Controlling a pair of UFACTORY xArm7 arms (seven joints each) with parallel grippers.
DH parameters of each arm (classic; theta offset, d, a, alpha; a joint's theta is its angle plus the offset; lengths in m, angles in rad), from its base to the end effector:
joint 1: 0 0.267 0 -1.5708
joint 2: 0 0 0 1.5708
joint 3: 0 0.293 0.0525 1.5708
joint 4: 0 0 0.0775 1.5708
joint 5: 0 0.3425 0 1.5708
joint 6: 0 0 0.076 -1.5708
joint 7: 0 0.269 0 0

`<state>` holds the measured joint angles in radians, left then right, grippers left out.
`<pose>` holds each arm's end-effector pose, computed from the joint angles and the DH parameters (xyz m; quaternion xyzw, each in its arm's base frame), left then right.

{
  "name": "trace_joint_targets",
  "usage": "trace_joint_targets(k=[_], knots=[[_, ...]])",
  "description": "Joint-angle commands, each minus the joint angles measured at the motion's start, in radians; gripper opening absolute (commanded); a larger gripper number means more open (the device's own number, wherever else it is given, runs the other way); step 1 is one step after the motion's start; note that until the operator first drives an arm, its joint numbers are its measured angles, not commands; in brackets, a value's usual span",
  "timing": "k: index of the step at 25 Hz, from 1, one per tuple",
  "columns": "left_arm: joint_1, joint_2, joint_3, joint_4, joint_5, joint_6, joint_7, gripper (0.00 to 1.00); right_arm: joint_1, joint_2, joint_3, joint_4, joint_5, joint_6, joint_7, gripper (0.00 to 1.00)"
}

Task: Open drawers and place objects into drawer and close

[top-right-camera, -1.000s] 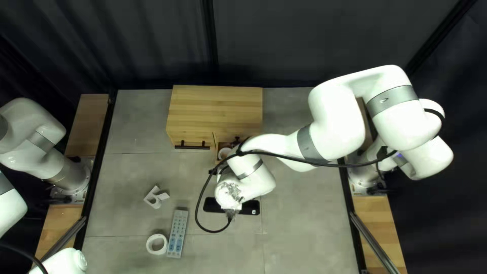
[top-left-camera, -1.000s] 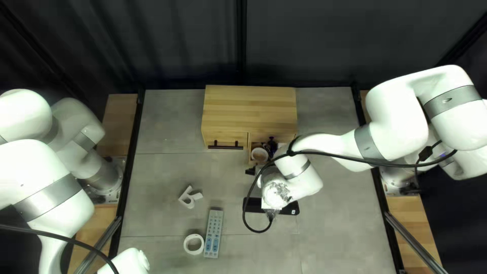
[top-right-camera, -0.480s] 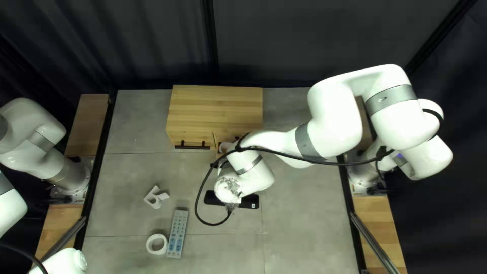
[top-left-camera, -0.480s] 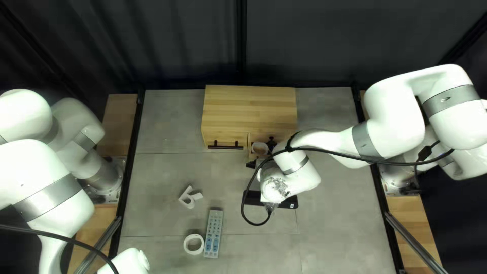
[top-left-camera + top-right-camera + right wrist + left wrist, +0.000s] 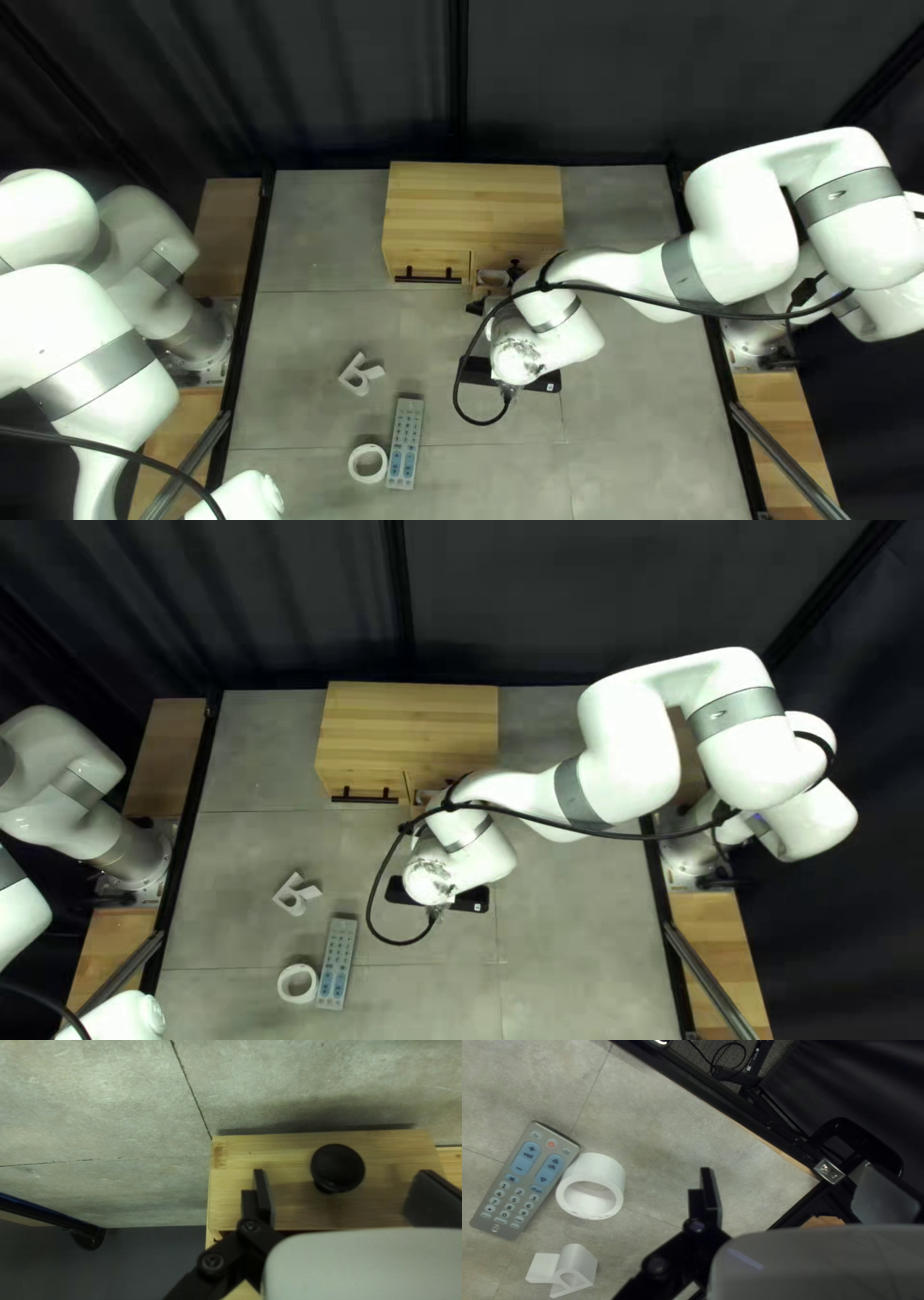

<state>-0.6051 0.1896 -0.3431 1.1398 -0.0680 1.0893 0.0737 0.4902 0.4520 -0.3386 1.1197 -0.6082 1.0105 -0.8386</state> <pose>0.2585 -0.3933 0.1384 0.8777 -0.4709 -0.0841 0.0279 0.4786 -0.0527 0.0569 0.7142 0.6136 -0.2515 0.2239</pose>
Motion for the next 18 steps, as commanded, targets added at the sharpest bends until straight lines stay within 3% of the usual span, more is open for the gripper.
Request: trace_joint_targets(k=[1, 18], knots=[[0.000, 0.000, 0.000, 0.000, 0.000, 0.000, 0.000, 1.00, 0.007, 0.000, -0.006, 0.002, -0.013, 0.012, 0.012, 1.00], [0.000, 0.000, 0.000, 0.000, 0.000, 0.000, 0.000, 1.00, 0.016, 0.025, -0.019, 0.013, -0.037, 0.036, 0.039, 1.00]])
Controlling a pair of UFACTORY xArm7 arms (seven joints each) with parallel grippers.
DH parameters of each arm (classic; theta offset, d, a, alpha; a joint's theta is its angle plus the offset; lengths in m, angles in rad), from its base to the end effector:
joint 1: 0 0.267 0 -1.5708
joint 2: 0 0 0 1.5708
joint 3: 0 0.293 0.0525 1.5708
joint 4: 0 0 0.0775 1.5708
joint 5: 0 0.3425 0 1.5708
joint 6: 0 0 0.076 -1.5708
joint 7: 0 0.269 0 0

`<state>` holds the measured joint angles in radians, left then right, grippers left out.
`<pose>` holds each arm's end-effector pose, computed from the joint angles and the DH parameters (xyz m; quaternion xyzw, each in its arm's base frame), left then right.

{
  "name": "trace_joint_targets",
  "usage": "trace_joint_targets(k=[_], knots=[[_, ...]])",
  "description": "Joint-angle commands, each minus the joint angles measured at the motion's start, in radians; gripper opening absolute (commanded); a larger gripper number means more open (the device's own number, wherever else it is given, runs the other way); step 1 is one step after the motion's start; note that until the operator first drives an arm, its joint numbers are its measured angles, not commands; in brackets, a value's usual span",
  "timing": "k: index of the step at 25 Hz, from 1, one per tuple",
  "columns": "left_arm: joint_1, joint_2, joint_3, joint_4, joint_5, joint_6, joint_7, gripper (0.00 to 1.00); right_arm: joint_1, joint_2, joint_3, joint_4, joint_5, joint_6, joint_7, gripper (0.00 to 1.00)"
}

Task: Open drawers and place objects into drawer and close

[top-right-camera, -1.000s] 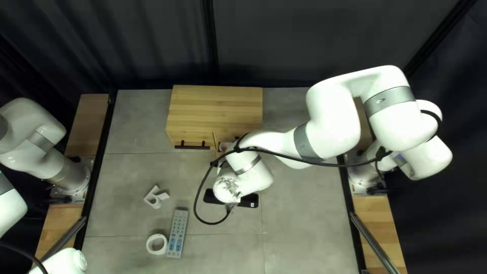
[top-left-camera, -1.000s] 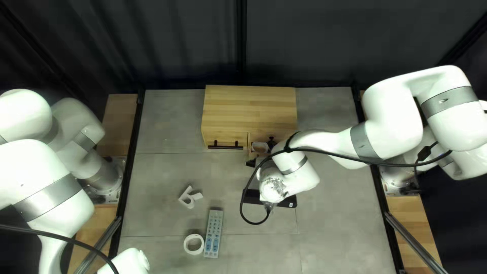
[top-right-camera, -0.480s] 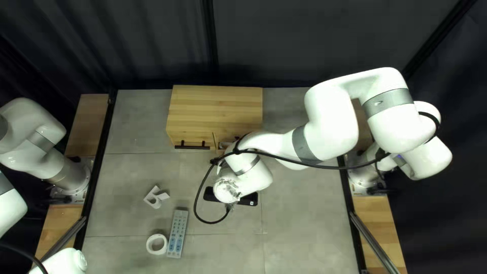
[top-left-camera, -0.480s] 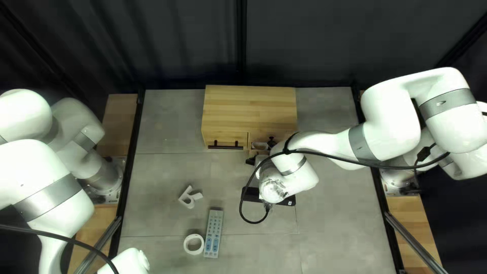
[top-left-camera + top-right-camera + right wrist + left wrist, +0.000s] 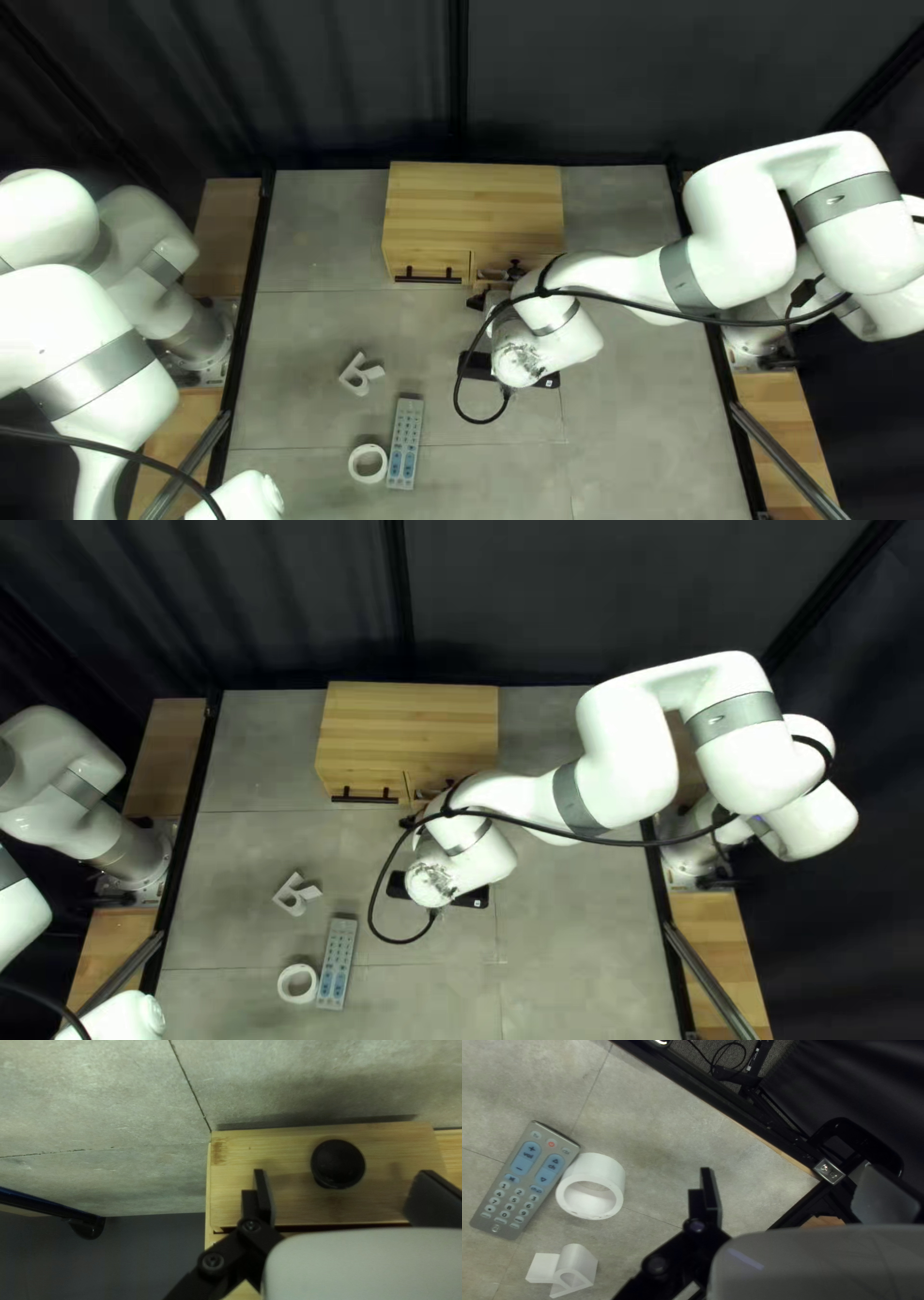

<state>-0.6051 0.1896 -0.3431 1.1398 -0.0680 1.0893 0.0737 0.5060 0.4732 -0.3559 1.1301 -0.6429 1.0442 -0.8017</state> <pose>0.2585 -0.3933 0.1384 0.8777 -0.4709 -0.0841 0.0279 0.4765 -0.0643 0.0590 0.7116 0.6003 -0.2726 0.2425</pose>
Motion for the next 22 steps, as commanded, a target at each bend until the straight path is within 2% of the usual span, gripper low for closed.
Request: trace_joint_targets(k=[1, 22], knots=[[0.000, 0.000, 0.000, 0.000, 0.000, 0.000, 0.000, 1.00, 0.001, 0.005, -0.003, 0.003, -0.004, 0.004, 0.003, 1.00], [0.000, 0.000, 0.000, 0.000, 0.000, 0.000, 0.000, 1.00, 0.027, 0.023, -0.019, 0.001, -0.042, 0.048, 0.047, 1.00]])
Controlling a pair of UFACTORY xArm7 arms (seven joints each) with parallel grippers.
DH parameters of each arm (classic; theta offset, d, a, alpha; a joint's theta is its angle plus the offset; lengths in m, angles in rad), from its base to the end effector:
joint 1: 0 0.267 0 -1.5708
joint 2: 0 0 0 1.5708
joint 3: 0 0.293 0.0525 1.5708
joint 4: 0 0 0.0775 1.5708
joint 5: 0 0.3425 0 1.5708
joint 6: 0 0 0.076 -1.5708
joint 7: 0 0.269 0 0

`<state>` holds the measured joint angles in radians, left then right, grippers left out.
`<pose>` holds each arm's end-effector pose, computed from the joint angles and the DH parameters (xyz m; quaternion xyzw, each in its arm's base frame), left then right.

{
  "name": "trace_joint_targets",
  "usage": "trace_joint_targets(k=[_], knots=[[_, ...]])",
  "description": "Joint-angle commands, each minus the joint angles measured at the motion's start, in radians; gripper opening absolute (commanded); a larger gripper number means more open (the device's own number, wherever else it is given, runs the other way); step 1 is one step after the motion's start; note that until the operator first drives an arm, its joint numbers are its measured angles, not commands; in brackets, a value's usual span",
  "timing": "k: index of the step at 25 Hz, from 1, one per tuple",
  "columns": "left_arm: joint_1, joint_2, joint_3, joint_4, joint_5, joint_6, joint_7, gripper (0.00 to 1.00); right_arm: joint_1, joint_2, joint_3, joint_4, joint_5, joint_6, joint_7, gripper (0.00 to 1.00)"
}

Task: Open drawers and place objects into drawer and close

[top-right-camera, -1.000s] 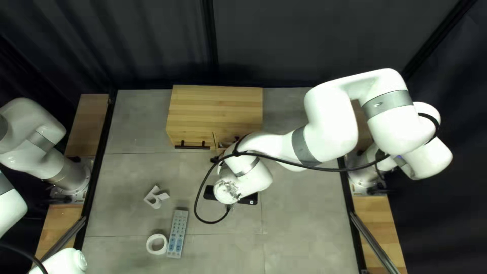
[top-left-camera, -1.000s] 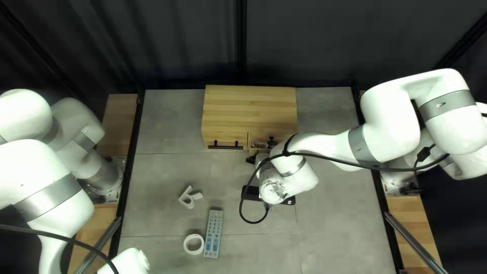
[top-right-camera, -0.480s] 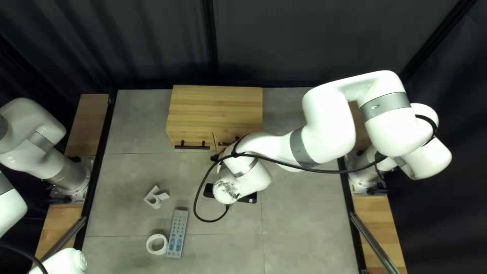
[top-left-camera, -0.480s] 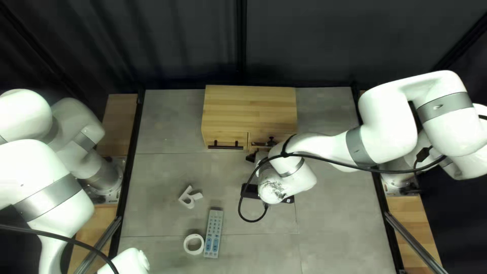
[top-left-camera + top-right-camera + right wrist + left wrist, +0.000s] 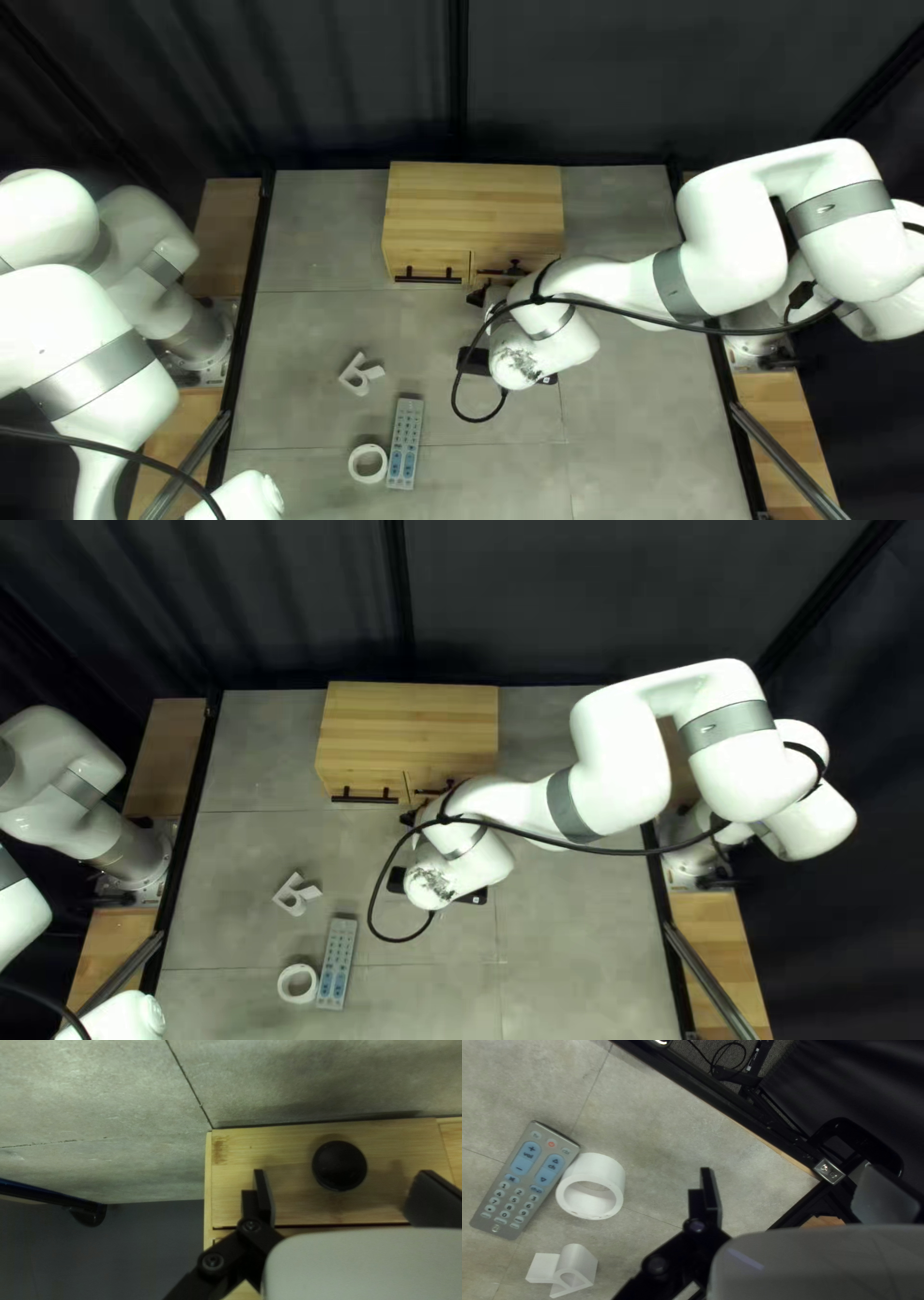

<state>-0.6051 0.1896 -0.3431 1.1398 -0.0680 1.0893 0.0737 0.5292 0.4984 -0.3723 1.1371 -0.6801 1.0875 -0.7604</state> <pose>0.2585 -0.3933 0.1384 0.8777 -0.4709 -0.0841 0.0279 0.4715 -0.0743 0.0607 0.7050 0.5866 -0.2989 0.2636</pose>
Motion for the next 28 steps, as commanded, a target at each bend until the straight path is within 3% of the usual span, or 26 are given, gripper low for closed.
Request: trace_joint_targets(k=[1, 28], knots=[[0.000, 0.000, 0.000, 0.000, 0.000, 0.000, 0.000, 1.00, 0.004, -0.003, -0.004, -0.007, -0.006, 0.009, 0.006, 1.00], [0.000, 0.000, 0.000, 0.000, 0.000, 0.000, 0.000, 1.00, 0.007, 0.022, -0.013, 0.004, -0.027, 0.019, 0.018, 1.00]])
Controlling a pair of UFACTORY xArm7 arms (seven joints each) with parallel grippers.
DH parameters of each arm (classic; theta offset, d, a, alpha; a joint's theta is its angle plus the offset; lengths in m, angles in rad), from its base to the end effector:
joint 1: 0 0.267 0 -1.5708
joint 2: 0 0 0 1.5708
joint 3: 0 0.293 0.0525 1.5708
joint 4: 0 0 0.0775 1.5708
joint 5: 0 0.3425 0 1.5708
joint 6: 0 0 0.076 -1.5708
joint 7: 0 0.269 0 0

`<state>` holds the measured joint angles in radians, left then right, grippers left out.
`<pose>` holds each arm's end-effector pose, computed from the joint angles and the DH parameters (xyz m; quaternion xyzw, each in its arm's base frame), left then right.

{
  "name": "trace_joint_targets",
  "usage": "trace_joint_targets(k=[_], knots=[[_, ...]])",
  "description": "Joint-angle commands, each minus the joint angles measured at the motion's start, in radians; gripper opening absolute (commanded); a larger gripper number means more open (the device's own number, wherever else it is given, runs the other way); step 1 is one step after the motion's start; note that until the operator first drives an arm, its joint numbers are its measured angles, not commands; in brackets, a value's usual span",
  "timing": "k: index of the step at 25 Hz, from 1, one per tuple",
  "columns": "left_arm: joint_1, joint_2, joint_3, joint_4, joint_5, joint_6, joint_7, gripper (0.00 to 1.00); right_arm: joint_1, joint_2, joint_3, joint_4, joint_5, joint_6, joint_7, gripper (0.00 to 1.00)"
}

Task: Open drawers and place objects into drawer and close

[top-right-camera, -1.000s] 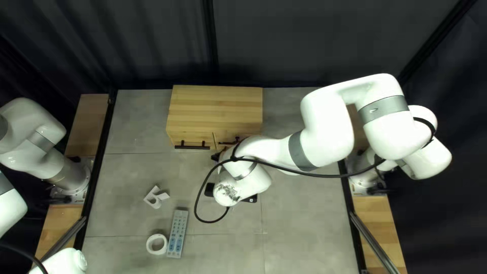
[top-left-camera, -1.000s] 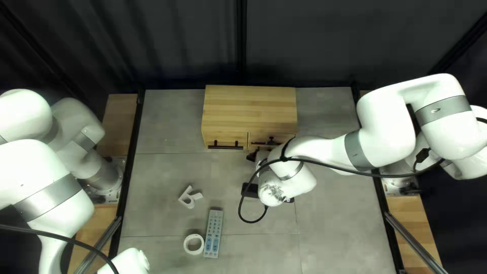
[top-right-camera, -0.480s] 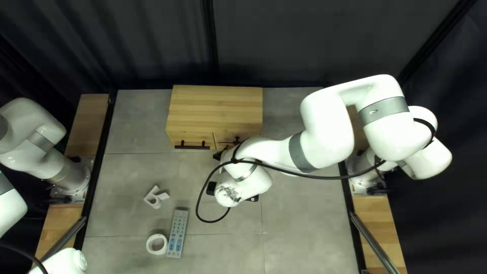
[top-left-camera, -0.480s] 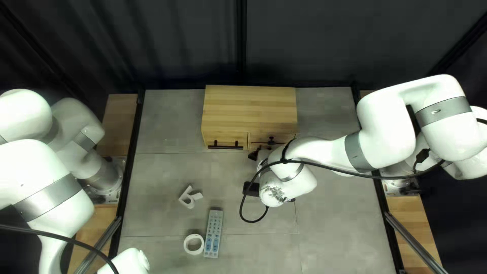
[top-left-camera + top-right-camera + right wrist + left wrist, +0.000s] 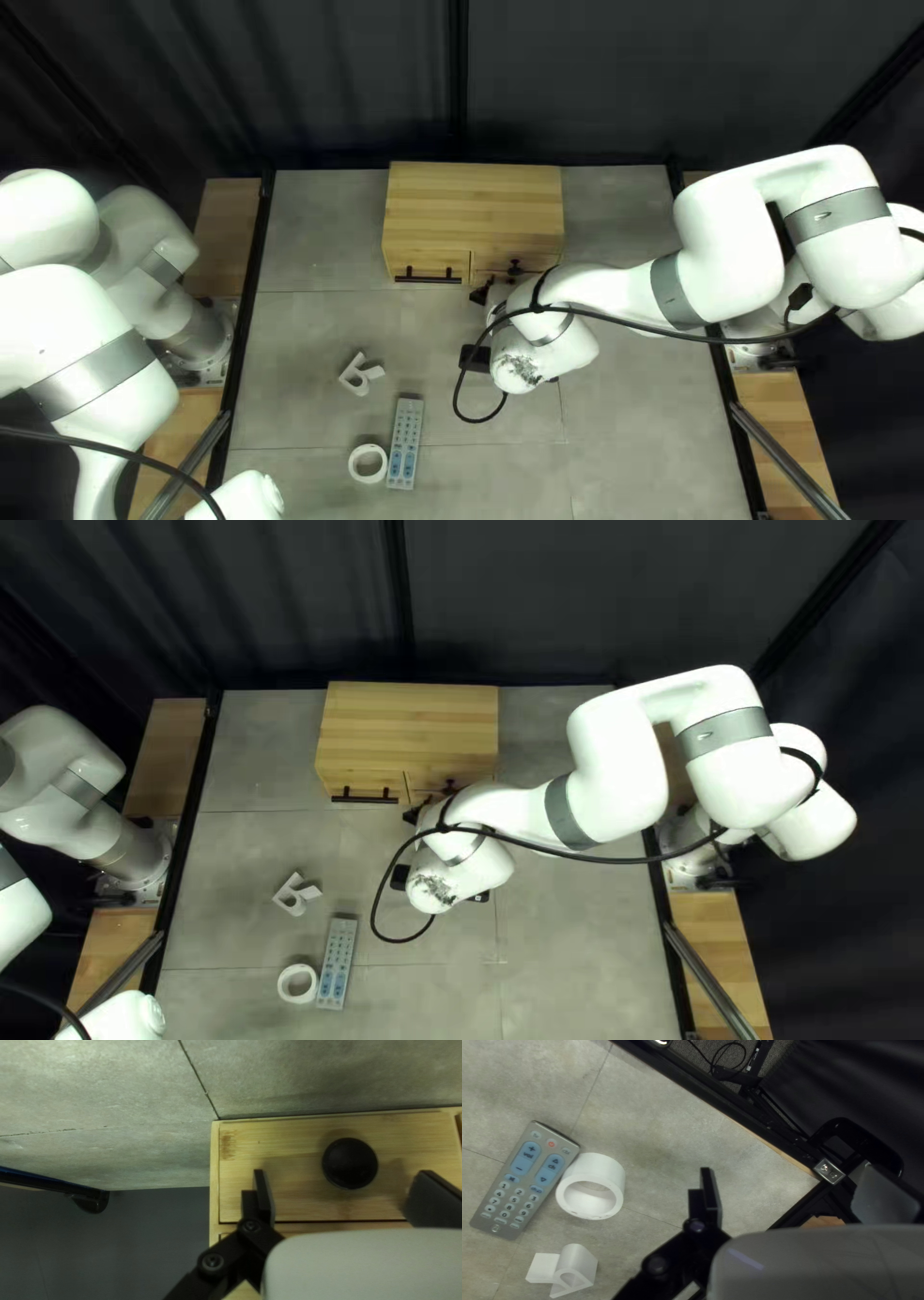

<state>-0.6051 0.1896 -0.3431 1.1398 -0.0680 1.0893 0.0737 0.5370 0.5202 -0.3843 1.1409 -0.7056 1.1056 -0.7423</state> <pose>0.2585 -0.3933 0.1384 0.8777 -0.4709 -0.0841 0.0279 0.4691 -0.0841 0.0600 0.6986 0.5797 -0.3159 0.2759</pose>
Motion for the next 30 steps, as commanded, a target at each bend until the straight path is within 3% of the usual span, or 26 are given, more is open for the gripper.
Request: trace_joint_targets(k=[1, 20, 30], knots=[[0.000, 0.000, 0.000, 0.000, 0.000, 0.000, 0.000, 1.00, -0.001, 0.000, -0.002, 0.000, -0.002, 0.001, 0.000, 1.00], [0.000, 0.000, 0.000, 0.000, 0.000, 0.000, 0.000, 1.00, -0.001, -0.007, -0.007, -0.003, -0.009, 0.008, -0.004, 1.00], [0.000, 0.000, 0.000, 0.000, 0.000, 0.000, 0.000, 1.00, 0.042, -0.095, 0.008, -0.020, -0.013, 0.046, -0.007, 1.00]])
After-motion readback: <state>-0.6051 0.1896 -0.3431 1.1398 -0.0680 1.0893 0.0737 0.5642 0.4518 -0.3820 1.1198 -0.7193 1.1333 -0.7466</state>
